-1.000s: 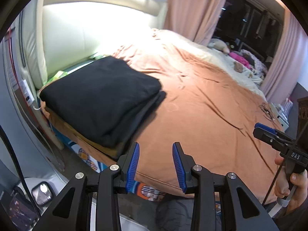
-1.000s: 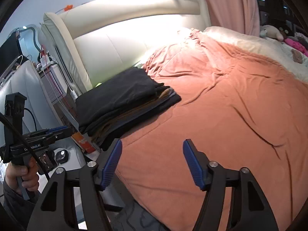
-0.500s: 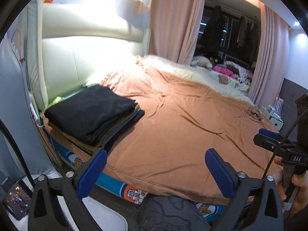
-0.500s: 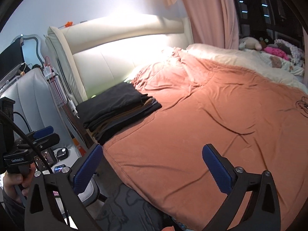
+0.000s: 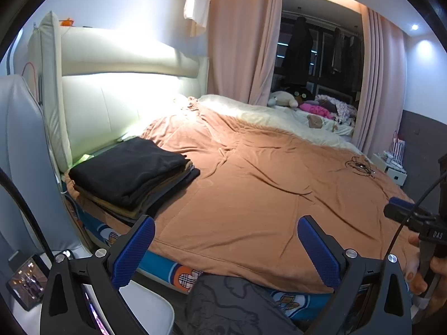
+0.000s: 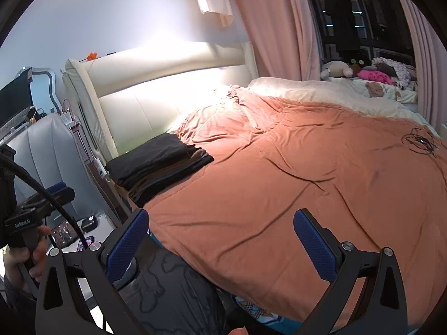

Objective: Fold small clothes

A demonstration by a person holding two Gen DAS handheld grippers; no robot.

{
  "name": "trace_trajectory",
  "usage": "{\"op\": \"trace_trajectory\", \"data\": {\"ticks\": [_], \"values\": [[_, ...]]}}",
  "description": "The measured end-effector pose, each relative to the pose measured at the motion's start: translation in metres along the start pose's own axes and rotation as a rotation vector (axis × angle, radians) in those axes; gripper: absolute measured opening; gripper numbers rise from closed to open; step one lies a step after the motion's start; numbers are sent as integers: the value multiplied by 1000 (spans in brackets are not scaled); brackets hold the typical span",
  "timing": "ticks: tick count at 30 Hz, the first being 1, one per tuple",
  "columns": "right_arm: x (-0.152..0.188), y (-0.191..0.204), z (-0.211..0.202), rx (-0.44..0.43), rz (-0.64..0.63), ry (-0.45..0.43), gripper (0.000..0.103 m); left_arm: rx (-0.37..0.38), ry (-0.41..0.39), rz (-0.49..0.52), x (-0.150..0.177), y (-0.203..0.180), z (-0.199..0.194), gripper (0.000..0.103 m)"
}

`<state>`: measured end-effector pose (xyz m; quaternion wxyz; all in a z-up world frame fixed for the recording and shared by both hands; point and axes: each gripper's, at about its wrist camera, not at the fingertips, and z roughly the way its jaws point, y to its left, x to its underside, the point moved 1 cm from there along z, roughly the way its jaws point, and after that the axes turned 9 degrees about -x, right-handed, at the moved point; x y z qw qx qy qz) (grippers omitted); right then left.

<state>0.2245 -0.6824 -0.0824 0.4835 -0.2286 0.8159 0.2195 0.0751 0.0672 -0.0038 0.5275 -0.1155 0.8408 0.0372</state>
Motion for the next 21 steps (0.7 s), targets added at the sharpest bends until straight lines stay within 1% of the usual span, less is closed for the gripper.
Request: {"op": "trace_trajectory", "data": {"ticks": [3, 6, 8, 12, 17, 21], "values": [[9, 1, -13, 5, 0, -2, 103, 16, -9, -1, 5, -5, -8, 103], [16, 6, -22, 28, -12, -7, 103, 16, -13, 9, 11, -11, -15, 103], [17, 5, -25, 26, -13, -7, 103, 3, -23, 11, 14, -14, -21, 102], [21, 10, -34, 44, -27, -15, 103, 11, -31, 12, 18, -20, -29, 103], [23, 7, -42, 50, -16, -27, 103, 12, -46, 18, 19, -25, -38, 103], [28, 7, -46, 51, -8, -39, 103, 10, -44, 28, 18, -28, -41, 103]]}}
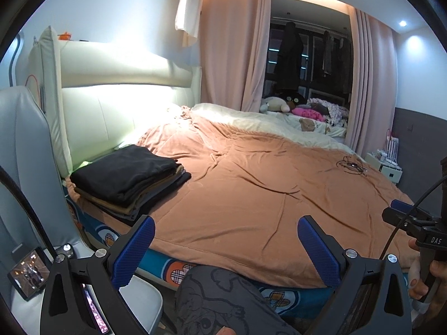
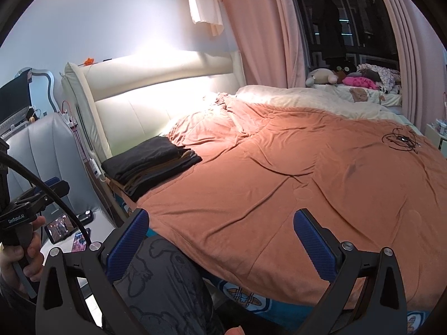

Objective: Fold small clothes

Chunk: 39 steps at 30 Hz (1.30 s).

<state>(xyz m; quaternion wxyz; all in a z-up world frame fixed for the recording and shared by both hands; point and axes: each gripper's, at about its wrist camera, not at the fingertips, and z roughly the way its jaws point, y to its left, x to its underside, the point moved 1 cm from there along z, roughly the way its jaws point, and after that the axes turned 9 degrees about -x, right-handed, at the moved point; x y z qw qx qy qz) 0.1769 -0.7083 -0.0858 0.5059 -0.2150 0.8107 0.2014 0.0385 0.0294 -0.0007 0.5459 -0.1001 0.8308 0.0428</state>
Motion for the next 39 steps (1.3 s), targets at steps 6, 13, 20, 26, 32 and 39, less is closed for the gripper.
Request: {"op": "trace_trajectory", "data": {"ticks": [6, 13, 20, 26, 32, 39], "values": [[5, 1, -2, 6, -7, -4, 103, -5, 1, 7, 1, -4, -3, 103], [7, -1, 1, 8, -7, -7, 103, 8, -1, 2, 2, -3, -5, 103], [9, -3, 0, 5, -5, -12, 103, 4, 5, 3, 2, -4, -6, 103], [12, -3, 0, 6, -2, -12, 103, 0, 15, 5, 1, -5, -6, 102], [11, -2, 0, 5, -1, -11, 103, -8, 17, 4, 1, -4, -8, 103], [11, -2, 0, 4, -1, -11, 103, -10, 16, 3, 1, -2, -9, 103]]}}
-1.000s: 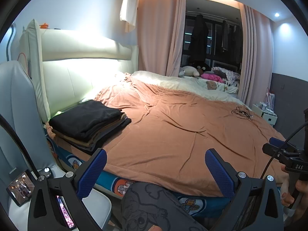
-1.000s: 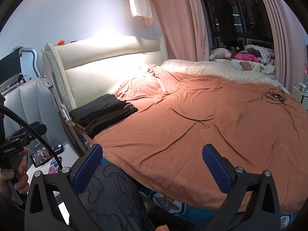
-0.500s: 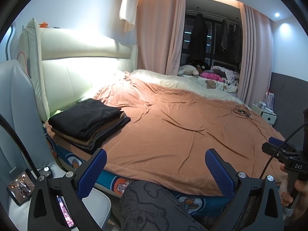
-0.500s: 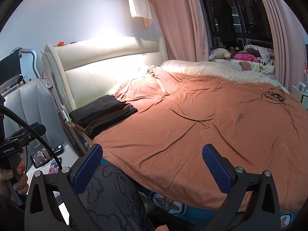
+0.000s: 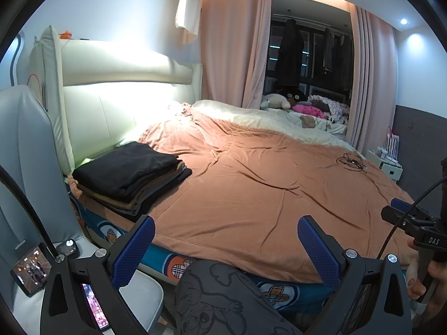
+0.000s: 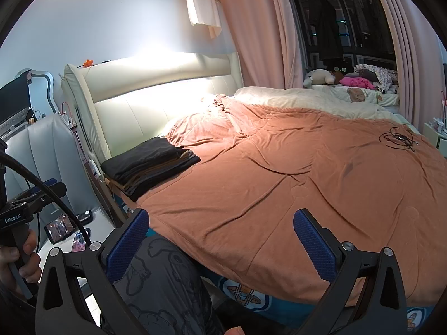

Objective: Fold small clothes

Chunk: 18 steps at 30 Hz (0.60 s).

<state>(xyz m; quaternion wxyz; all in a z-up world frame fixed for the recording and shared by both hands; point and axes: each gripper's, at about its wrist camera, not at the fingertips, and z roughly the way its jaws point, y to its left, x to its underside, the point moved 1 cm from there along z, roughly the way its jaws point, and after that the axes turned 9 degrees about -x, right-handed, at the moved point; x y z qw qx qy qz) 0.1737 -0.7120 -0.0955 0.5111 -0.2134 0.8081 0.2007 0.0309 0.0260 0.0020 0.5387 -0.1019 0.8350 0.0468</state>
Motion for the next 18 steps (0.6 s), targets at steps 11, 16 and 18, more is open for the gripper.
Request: {"op": "trace_trajectory", "data": {"ticks": [11, 16, 18], "values": [[1, 4, 0, 1, 0, -1, 103, 6, 3, -5, 0, 4, -3, 103], [1, 3, 0, 2, 0, -1, 103, 5, 7, -4, 1, 4, -3, 103], [1, 4, 1, 2, 0, 0, 103, 6, 9, -4, 0, 5, -1, 102]]}}
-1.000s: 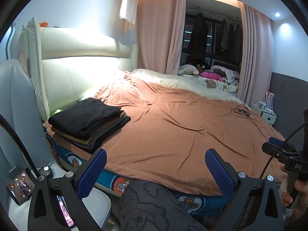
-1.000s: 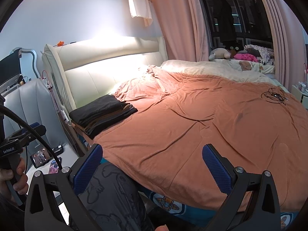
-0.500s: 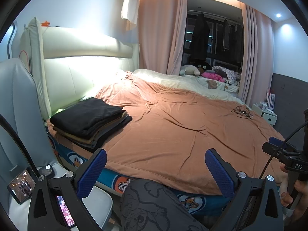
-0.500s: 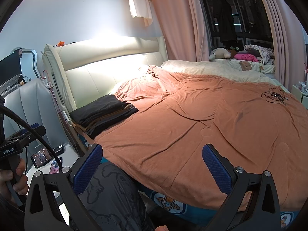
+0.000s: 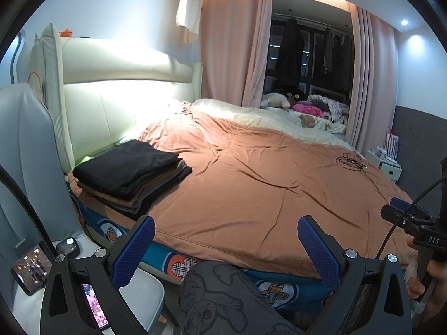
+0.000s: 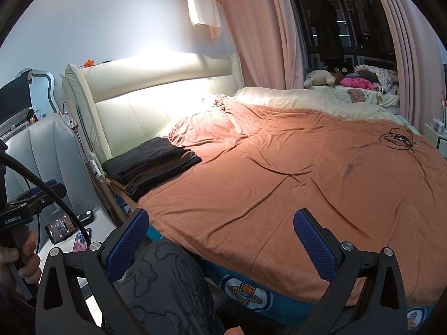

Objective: Fold small clothes

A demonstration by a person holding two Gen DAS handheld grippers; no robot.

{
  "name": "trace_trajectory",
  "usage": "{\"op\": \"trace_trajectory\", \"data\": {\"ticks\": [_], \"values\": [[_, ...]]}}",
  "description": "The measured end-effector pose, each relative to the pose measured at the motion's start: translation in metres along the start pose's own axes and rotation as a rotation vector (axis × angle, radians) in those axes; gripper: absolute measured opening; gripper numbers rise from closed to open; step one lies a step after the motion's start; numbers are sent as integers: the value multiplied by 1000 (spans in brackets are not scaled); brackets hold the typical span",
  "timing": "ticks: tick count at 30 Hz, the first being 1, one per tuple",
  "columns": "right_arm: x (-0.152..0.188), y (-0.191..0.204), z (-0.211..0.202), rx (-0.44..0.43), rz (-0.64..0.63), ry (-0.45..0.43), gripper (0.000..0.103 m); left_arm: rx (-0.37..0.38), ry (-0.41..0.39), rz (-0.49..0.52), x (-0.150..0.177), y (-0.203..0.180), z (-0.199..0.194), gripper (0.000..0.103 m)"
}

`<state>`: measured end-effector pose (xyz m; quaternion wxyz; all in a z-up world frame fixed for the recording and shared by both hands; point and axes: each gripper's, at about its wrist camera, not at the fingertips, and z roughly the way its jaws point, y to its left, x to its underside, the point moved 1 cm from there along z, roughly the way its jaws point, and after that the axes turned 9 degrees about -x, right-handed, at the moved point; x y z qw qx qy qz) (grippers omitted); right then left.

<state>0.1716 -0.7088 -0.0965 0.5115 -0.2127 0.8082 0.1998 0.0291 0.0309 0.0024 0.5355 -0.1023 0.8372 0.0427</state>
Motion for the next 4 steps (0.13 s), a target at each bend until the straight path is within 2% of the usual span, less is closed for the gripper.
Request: {"op": "trace_trajectory", "data": {"ticks": [4], "values": [[0, -1, 1, 1, 3, 2, 103, -3, -1, -1, 0, 1, 3, 103]]}}
